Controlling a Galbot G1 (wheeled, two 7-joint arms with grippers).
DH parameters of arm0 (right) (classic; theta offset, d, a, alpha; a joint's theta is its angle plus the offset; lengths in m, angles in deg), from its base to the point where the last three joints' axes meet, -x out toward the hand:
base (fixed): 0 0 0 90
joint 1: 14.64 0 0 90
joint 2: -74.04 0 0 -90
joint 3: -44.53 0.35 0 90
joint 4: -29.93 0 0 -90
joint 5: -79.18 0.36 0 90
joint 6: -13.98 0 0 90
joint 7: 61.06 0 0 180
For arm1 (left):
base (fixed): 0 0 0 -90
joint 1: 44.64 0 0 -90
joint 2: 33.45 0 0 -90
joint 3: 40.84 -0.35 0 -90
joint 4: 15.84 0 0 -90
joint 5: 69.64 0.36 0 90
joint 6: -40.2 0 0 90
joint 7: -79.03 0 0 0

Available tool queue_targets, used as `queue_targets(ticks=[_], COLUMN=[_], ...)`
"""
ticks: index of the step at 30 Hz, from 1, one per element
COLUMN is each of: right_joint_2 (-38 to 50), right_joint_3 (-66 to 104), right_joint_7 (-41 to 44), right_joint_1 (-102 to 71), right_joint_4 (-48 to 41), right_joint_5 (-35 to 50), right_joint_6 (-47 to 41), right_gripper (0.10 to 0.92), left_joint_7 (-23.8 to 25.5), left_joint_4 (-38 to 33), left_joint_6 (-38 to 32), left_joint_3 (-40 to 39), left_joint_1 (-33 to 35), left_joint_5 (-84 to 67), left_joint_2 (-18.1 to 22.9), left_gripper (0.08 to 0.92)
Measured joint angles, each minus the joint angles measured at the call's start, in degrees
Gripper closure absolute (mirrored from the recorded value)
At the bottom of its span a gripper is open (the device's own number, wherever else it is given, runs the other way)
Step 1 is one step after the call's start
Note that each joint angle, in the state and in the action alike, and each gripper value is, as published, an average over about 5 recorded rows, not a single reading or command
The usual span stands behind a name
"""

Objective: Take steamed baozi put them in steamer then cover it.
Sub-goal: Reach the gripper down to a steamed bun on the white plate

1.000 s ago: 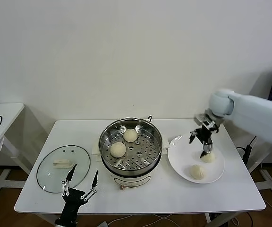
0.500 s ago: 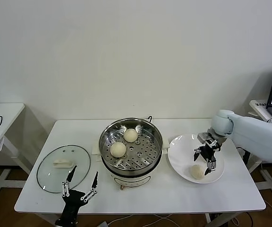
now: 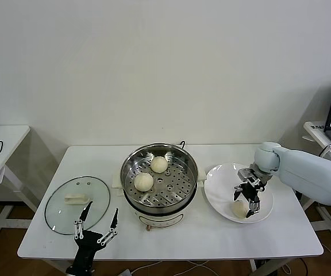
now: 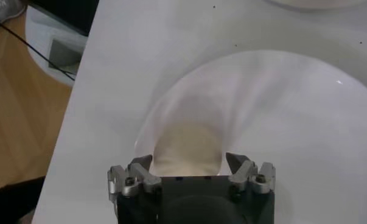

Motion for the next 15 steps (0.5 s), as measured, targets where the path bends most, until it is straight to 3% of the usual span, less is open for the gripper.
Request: queue_targets(ticks=[6,15], right_joint_2=[0.59,1.30], right_joint_3=[0.02,-0.47], right_joint_7=[-0.79,0.06], right_joint_1=[0.23,4.29], right_joint_4=[0.83,3.53], right_joint_5=[-0.06,-0.03], right_joint_6=[0.02,1.87], right_gripper=[0.365,0.391], left_joint_7=[-0.02,-0.07], left_joint_4=[-0.02,-0.71], left_joint_6=[0.00,0.09], left_joint_3=[0.09,-0.16], left_joint_1=[-0.02,0.14], left_joint_5=[-0.05,-0.07], left_joint_2=[-0.02,-0.35], left_gripper=[0.177,0.177])
